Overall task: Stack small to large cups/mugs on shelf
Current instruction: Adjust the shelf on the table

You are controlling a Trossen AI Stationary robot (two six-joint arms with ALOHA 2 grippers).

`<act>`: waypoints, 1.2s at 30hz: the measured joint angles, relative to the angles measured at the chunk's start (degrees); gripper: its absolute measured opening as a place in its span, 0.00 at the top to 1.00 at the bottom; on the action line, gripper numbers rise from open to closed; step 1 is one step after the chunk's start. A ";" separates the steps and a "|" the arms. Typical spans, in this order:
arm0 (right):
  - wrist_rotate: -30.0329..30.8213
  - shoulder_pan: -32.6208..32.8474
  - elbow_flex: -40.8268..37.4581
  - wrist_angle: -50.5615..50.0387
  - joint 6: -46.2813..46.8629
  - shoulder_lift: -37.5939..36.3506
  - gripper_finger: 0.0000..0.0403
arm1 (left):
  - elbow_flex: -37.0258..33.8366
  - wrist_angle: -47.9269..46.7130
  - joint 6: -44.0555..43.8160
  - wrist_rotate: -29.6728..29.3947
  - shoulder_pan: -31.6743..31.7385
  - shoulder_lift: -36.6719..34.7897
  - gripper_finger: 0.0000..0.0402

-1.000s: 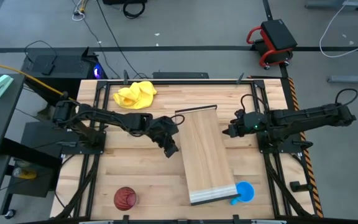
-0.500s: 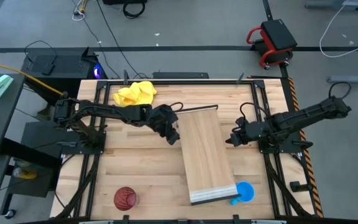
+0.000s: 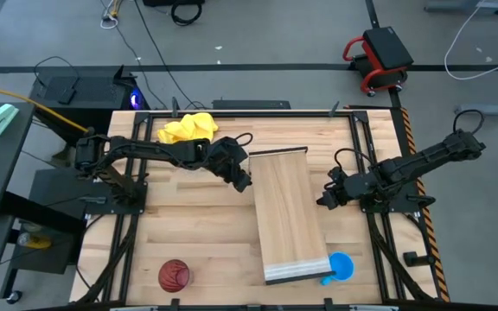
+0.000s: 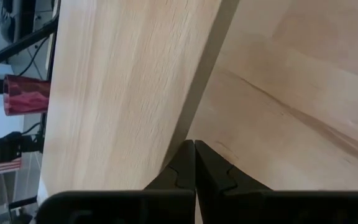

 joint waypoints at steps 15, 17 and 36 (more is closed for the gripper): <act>-0.67 0.94 5.31 -4.00 -3.64 4.90 0.99 | 0.00 1.35 0.07 -0.14 1.66 -0.04 0.97; -0.63 0.94 6.00 -4.77 -3.66 5.16 0.99 | 0.00 1.26 0.09 -0.13 1.48 -0.04 0.97; -0.02 0.94 6.67 -4.36 -4.02 0.30 0.97 | 15.96 -30.69 11.64 -6.29 1.46 -3.32 0.96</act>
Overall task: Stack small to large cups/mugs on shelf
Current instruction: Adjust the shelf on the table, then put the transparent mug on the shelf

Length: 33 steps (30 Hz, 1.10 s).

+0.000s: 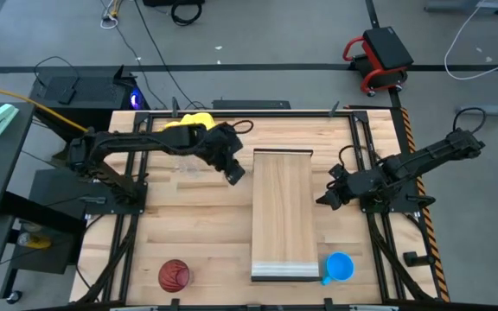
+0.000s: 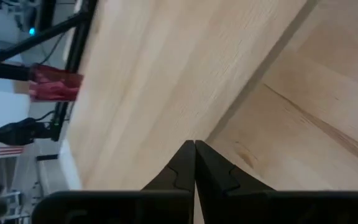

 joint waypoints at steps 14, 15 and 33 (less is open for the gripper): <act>1.40 -0.02 8.59 -0.02 -11.17 -0.59 0.96 | 6.01 -39.91 3.00 -10.48 9.10 -0.03 0.85; 1.40 -0.02 8.94 -0.09 -11.96 -0.61 0.96 | 4.96 -39.17 3.73 -8.97 10.63 -0.02 0.84; 3.19 -2.34 9.39 -0.04 -14.24 4.37 0.75 | -7.46 -30.18 9.45 -4.63 24.84 -0.04 0.65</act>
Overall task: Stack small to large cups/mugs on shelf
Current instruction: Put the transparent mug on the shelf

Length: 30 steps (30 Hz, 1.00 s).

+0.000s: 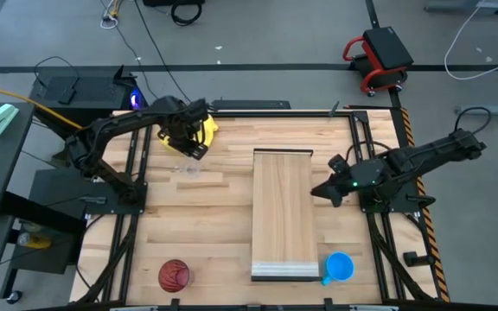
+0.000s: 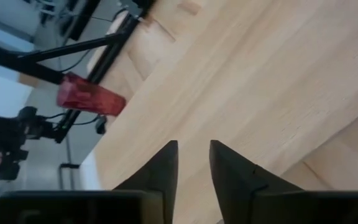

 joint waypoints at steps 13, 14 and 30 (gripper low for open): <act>0.02 -2.01 -0.02 1.48 -1.49 2.84 0.73 | -5.62 4.54 0.78 -1.13 1.03 0.02 0.68; 0.02 -2.01 -0.02 1.90 -1.55 2.84 0.73 | -5.97 5.20 0.29 -1.14 1.05 0.02 0.68; 0.02 -2.65 -0.07 2.49 -2.44 2.84 0.73 | -6.73 7.97 -0.17 -1.94 1.32 0.02 0.70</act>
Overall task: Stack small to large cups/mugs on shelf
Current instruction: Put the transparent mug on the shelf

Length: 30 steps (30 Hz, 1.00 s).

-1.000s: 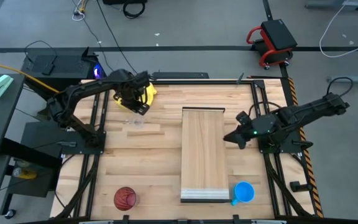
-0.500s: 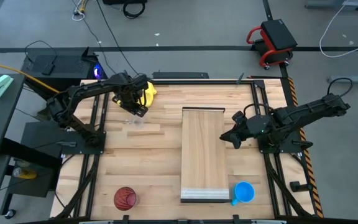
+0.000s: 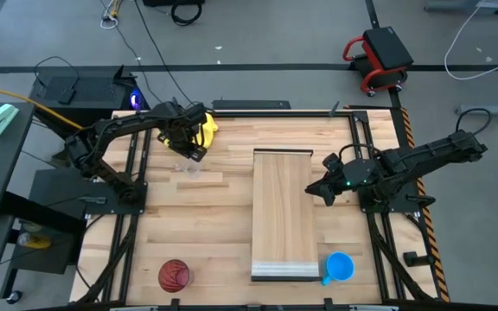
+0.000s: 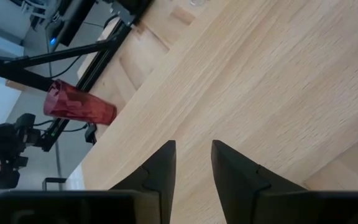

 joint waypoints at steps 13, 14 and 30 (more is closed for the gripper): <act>2.32 -0.31 -0.04 -11.35 3.39 -2.14 0.73 | 0.00 2.60 -1.03 0.00 -0.02 0.00 0.71; 2.40 -0.31 -0.04 -13.18 4.42 -2.54 0.73 | 0.00 2.60 -1.02 0.00 -0.02 0.00 0.71; -3.90 10.77 -0.04 -29.68 19.59 -5.31 0.73 | 0.02 2.84 -1.01 0.03 -0.52 0.00 0.69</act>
